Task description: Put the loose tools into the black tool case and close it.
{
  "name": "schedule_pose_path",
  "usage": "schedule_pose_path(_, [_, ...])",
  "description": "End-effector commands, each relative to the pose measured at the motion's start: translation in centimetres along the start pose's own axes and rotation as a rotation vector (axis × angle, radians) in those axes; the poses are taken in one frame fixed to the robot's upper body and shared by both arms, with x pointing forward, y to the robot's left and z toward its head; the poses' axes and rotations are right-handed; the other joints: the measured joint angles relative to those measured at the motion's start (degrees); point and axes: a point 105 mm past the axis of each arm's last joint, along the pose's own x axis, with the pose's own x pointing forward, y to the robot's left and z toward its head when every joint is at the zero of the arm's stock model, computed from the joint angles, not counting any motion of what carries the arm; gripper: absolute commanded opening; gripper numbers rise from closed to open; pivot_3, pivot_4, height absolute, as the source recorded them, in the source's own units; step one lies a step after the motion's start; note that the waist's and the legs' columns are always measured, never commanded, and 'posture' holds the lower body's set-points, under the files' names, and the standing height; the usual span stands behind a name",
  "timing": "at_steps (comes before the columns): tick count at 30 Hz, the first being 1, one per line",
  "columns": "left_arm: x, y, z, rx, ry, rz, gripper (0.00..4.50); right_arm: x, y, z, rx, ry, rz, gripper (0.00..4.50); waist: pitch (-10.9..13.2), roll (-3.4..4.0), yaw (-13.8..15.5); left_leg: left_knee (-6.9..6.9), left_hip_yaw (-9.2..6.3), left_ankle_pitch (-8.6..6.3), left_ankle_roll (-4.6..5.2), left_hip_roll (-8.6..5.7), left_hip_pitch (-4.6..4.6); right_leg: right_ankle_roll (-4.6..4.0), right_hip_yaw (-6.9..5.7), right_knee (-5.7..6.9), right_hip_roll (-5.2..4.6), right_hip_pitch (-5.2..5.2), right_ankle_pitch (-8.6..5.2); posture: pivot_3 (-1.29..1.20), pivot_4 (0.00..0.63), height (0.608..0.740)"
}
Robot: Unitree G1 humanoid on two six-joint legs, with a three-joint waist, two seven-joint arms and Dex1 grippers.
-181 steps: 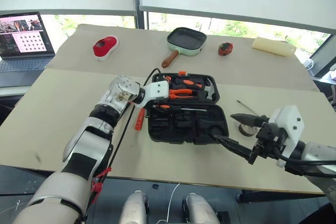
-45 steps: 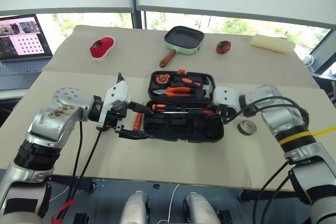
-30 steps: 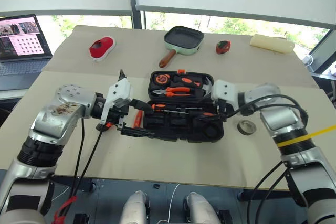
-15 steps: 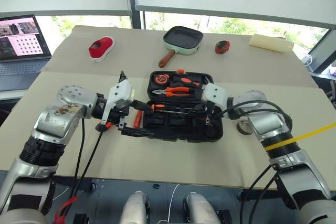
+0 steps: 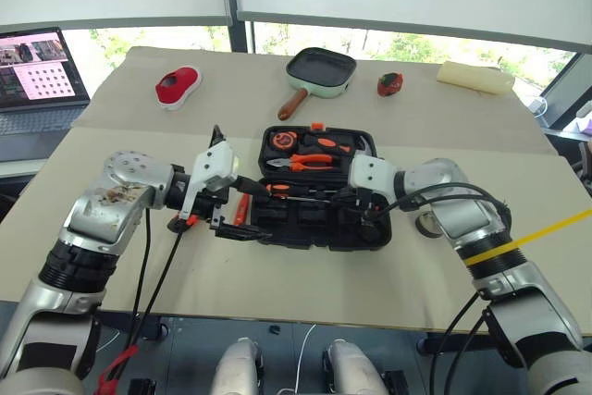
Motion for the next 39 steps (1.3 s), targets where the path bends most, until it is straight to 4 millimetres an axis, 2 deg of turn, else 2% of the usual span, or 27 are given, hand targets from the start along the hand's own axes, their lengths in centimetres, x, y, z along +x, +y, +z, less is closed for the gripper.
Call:
schedule_pose_path(1, [-1.0, 0.6, -0.4, -0.011, 0.007, 0.094, 4.50, -1.7, -0.6, 2.0, 0.079, -0.120, -0.053, 0.04, 0.00, 0.00, 0.01, 0.00, 0.00, 0.00, 0.00, 0.00, 0.00, 0.00, 0.00, 0.00, 0.00, -0.01, 0.00, 0.00, 0.150, 0.740])
schedule_pose_path(3, [-1.8, 1.1, -1.0, -0.059, 0.003, 0.177, 4.50, -3.3, -0.7, 3.6, 0.150, -0.206, -0.060, 0.04, 0.01, 0.01, -0.01, -0.01, -0.01, 0.00, 0.00, 0.01, -0.04, 0.00, 0.00, 0.00, -0.01, -0.05, 0.00, 0.00, 0.150, 0.740])
schedule_pose_path(6, [-3.7, 1.6, -2.5, -0.156, -0.019, 0.362, 4.50, -5.9, 0.3, 5.8, 0.248, -0.324, -0.030, 0.78, 0.03, 0.01, -0.13, -0.01, -0.02, 0.00, 0.00, 0.04, -0.10, 0.00, 0.01, 0.03, -0.01, -0.12, 0.00, 0.00, 0.150, 0.740])
schedule_pose_path(7, [-4.6, 1.6, -3.1, -0.188, -0.024, 0.431, 4.50, -6.7, 0.8, 6.5, 0.270, -0.357, -0.016, 1.17, 0.03, 0.01, -0.11, -0.02, -0.03, 0.00, 0.00, 0.04, -0.10, -0.01, 0.01, 0.03, -0.01, -0.13, 0.01, 0.00, 0.150, 0.740])
schedule_pose_path(9, [-7.6, 0.0, -5.8, -0.268, 0.012, 0.576, 4.50, -8.5, 2.6, 7.8, 0.303, -0.423, 0.030, 1.75, 0.02, 0.00, -0.25, -0.03, -0.10, -0.01, 0.00, 0.08, -0.09, -0.01, -0.04, 0.03, -0.01, -0.09, 0.01, 0.00, 0.150, 0.740])
schedule_pose_path(10, [-8.7, -0.7, -6.7, -0.297, 0.035, 0.628, 4.50, -9.1, 3.3, 8.1, 0.312, -0.435, 0.046, 2.21, 0.02, -0.01, -0.39, -0.08, -0.12, -0.04, -0.02, 0.12, -0.08, -0.05, -0.04, -0.02, -0.01, -0.11, 0.03, 0.00, 0.150, 0.740])
schedule_pose_path(11, [-10.1, -1.7, -8.0, -0.346, 0.068, 0.685, 4.50, -9.5, 4.2, 8.1, 0.318, -0.435, 0.064, 2.43, 0.03, -0.02, -0.40, -0.11, -0.20, -0.06, -0.04, 0.14, -0.04, -0.06, -0.04, -0.01, -0.03, -0.09, 0.03, 0.00, 0.150, 0.740])
schedule_pose_path(15, [-12.7, -3.9, -10.4, -0.447, 0.136, 0.799, 4.50, -10.0, 6.0, 7.9, 0.343, -0.412, 0.086, 3.96, 0.07, -0.10, 0.16, -0.14, -0.15, -0.05, -0.10, 0.10, 0.01, -0.13, -0.15, -0.04, -0.12, -0.07, 0.02, 0.00, 0.150, 0.740])
schedule_pose_path(17, [-13.2, -4.3, -10.7, -0.466, 0.145, 0.826, 4.50, -10.0, 6.3, 7.8, 0.352, -0.407, 0.078, 4.48, 0.07, -0.12, 0.64, -0.13, -0.14, -0.01, -0.15, 0.06, 0.04, -0.16, -0.24, -0.08, -0.20, -0.03, 0.00, 0.00, 0.150, 0.740])
schedule_pose_path(20, [-12.7, -4.0, -9.9, -0.457, 0.128, 0.813, 4.50, -10.0, 6.2, 7.8, 0.376, -0.410, 0.050, 4.48, 0.04, -0.18, 1.07, -0.13, -0.13, 0.02, -0.19, 0.08, 0.05, -0.40, -0.26, -0.20, -0.22, -0.04, -0.08, 0.00, 0.150, 0.740])
schedule_pose_path(23, [-10.9, -1.7, -7.4, -0.436, 0.121, 0.771, 4.50, -9.9, 6.0, 7.4, 0.379, -0.392, 0.015, 4.48, 0.07, -0.27, 1.63, -0.13, -0.13, 0.03, -0.20, 0.06, 0.04, -0.38, -0.28, -0.18, -0.22, 0.01, -0.04, 0.00, 0.150, 0.740])
schedule_pose_path(27, [-8.9, -0.4, -5.3, -0.559, 0.158, 0.718, 4.50, -10.0, 5.9, 7.3, 0.389, -0.390, -0.022, 4.48, 0.07, -0.45, 1.18, -0.13, -0.16, 0.09, -0.18, 0.06, 0.00, -0.17, -0.32, -0.17, -0.15, 0.05, 0.08, 0.00, 0.150, 0.740])
schedule_pose_path(32, [-6.4, 1.7, -3.6, -0.682, 0.320, 0.706, 4.50, -9.8, 6.8, 7.4, 0.385, -0.391, -0.064, 4.48, 0.11, -0.53, 0.67, -0.14, -0.33, 0.07, -0.16, 0.01, -0.07, -0.11, -0.24, -0.05, 0.00, -0.02, 0.07, 0.00, 0.150, 0.740])
schedule_pose_path(35, [-5.5, 2.5, -3.2, -0.691, 0.360, 0.683, 4.50, -9.6, 7.0, 7.5, 0.391, -0.397, -0.080, 4.48, 0.11, -0.52, -0.11, -0.15, -0.39, 0.07, -0.16, 0.02, -0.07, -0.12, -0.21, -0.05, 0.04, -0.05, 0.06, 0.00, 0.150, 0.740])
schedule_pose_path(39, [-3.3, 3.8, -3.8, -0.748, 0.419, 0.649, 4.50, -9.2, 7.4, 7.5, 0.410, -0.418, -0.119, 4.48, 0.12, -0.53, 0.02, -0.15, -0.43, 0.07, -0.16, 0.01, -0.07, -0.13, -0.21, -0.04, 0.03, -0.04, 0.06, 0.00, 0.150, 0.740])
